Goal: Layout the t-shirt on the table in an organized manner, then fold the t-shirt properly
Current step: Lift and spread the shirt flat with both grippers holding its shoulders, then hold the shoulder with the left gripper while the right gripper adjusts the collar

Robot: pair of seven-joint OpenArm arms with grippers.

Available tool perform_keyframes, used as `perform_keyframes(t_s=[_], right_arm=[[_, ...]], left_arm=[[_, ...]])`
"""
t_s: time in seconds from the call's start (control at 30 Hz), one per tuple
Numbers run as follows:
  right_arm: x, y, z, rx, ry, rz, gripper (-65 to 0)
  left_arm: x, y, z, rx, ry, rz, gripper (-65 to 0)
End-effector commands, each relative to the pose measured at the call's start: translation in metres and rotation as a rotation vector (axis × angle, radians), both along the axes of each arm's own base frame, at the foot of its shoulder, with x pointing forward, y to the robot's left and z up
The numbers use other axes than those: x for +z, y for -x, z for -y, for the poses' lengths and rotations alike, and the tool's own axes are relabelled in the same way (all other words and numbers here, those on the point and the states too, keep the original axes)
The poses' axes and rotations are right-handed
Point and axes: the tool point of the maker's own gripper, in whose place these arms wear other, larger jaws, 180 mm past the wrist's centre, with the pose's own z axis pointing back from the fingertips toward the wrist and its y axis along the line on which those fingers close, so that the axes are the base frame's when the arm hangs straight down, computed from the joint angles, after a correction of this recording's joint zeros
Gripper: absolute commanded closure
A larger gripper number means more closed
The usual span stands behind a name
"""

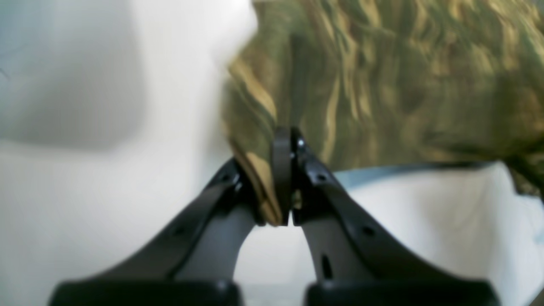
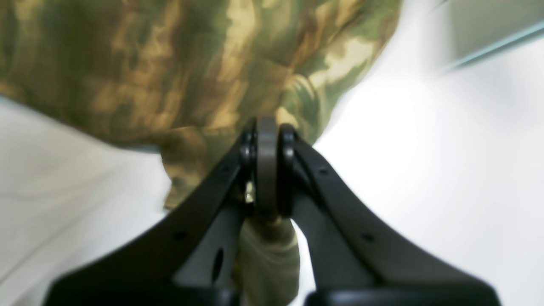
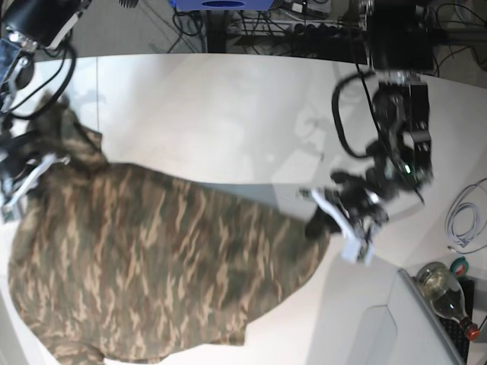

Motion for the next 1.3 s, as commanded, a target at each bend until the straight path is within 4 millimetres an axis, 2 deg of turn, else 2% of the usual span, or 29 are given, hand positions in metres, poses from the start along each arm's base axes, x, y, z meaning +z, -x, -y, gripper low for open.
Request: perform_keyframes(t_s=[0.0,0.07,0.1,0.2,0.27,0.53,0.6,0.67,0.73,0.8,1.0,1.2,1.27], right_arm=[[-0.004,-0.003,0.001,0.006,-0.026,0.017,-0.8],[-0.036,0.007,-0.004,-0.004,-0.092,-0.035,-0.8],[-0.045,0.01,-0.004,-0.007,-0.111,-0.053,-0.8],[-0.063,0.02,0.001,-0.015,-0.13,-0.1,-0.8],[-0.065,0.022,0.004,-0.016,-0.125,-0.111,-0.8],[-0.024,0.044,0.018,0.0,0.04,-0.141,-0.8],[-0.018,0.05,0.017,-0.001,0.062,-0.142,-0.8],[-0.011,0.057,0.029,-0.033,0.082,-0.13,-0.8],[-0.013,0.061,0.037,-0.058,0.079,-0.139,-0.8],[-0.024,0.058,0.037,-0.066,0.05,-0.159,-0.8],[-0.044,0.042,0.032,-0.076,-0.022,-0.185,-0.8],[-0.068,0.044,0.055,-0.241,-0.024,-0.226,-1.5],[-0.074,0.046,0.055,-0.251,-0.039,-0.232,-3.2]], left_arm=[[-0.001,0.001,-0.004,-0.004,0.006,0.02,0.0],[-0.04,0.022,-0.008,-0.012,-0.004,-0.041,0.0],[-0.054,0.029,-0.011,-0.01,-0.017,-0.064,0.0],[-0.093,0.047,-0.026,0.008,-0.071,-0.126,0.0],[-0.11,0.055,-0.034,0.01,-0.11,-0.153,0.0],[-0.111,0.062,-0.049,0.015,-0.169,-0.141,0.0],[-0.116,0.077,-0.047,0.009,-0.168,-0.165,0.0],[-0.12,0.089,-0.044,0.0,-0.167,-0.186,0.0],[-0.125,0.1,-0.044,-0.001,-0.164,-0.203,0.0],[-0.13,0.103,-0.051,0.019,-0.164,-0.222,0.0],[-0.129,0.1,-0.072,0.066,-0.184,-0.22,0.0],[-0.132,0.105,-0.07,0.062,-0.182,-0.231,0.0],[-0.133,0.107,-0.069,0.062,-0.179,-0.235,0.0]])
